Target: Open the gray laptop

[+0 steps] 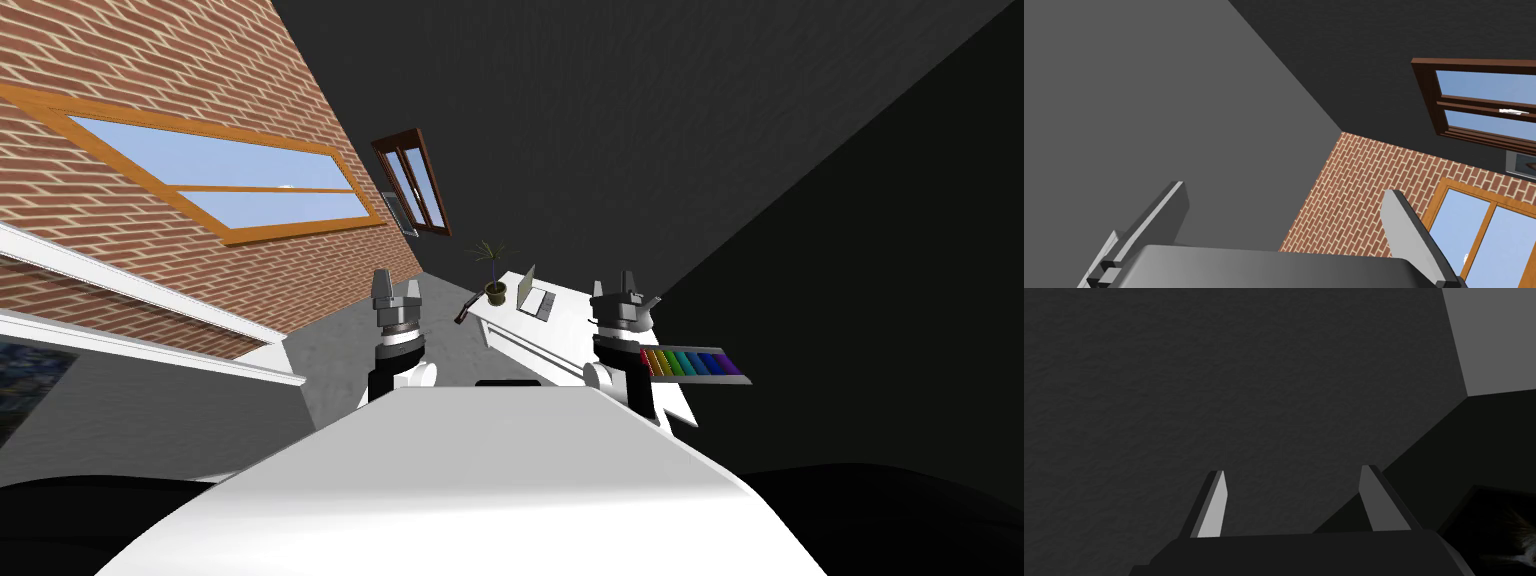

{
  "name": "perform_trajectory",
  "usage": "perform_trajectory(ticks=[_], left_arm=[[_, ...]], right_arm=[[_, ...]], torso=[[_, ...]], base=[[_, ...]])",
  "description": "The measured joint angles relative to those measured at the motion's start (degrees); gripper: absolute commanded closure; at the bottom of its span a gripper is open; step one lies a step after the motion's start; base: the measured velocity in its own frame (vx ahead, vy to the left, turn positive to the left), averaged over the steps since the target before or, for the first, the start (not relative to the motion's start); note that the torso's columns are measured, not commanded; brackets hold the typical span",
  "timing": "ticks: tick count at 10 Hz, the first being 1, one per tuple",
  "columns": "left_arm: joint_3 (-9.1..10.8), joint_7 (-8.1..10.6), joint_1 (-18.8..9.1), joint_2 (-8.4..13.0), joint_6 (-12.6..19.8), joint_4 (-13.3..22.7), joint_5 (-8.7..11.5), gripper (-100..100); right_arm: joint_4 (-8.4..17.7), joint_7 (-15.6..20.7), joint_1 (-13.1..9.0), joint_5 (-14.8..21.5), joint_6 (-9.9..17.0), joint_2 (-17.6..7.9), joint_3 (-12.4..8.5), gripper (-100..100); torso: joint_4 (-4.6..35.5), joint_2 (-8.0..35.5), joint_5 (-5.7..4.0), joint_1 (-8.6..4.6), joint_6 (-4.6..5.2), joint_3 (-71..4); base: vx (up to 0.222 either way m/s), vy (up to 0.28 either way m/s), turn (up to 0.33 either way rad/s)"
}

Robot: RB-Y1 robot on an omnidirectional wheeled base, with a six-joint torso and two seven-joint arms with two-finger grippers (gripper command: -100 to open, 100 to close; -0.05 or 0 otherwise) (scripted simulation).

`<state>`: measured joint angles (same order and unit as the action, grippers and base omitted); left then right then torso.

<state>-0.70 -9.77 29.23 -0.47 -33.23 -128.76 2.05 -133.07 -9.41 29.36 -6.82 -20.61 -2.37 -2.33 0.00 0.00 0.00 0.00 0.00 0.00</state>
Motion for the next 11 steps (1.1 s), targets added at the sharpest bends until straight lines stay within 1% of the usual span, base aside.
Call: perform_trajectory(ticks=[1,2,9,10,11], left_arm=[[0.00,0.00,0.00,0.00,0.00,0.00,0.00,0],[0.00,0.00,0.00,0.00,0.00,0.00,0.00,0],[0.00,0.00,0.00,0.00,-0.01,-0.02,0.00,0],[0.00,0.00,0.00,0.00,-0.01,-0.02,0.00,0],[0.00,0.00,0.01,0.00,0.00,0.00,0.00,0]], right_arm=[[0.00,0.00,0.00,0.00,0.00,0.00,0.00,0],[0.00,0.00,0.00,0.00,0.00,0.00,0.00,0],[-0.02,0.00,0.00,0.00,-0.01,0.00,0.00,0],[-0.02,0.00,0.00,0.00,-0.01,0.00,0.00,-100],[0.28,0.42,0.07,0.52,0.19,-1.07,-0.04,-100]], torso=[[2.35,2.32,0.00,0.00,0.00,-4.67],[6.00,5.97,0.00,0.00,0.00,-12.00],[35.37,35.39,0.00,0.00,0.00,-70.73],[39.60,39.62,0.00,0.00,0.00,-79.19],[41.48,41.49,0.02,0.09,0.00,-83.17]], base=[[0.000,0.000,0.000],[0.000,0.000,0.000],[0.000,0.000,0.000],[0.027,0.029,0.005],[0.040,0.061,0.004]])
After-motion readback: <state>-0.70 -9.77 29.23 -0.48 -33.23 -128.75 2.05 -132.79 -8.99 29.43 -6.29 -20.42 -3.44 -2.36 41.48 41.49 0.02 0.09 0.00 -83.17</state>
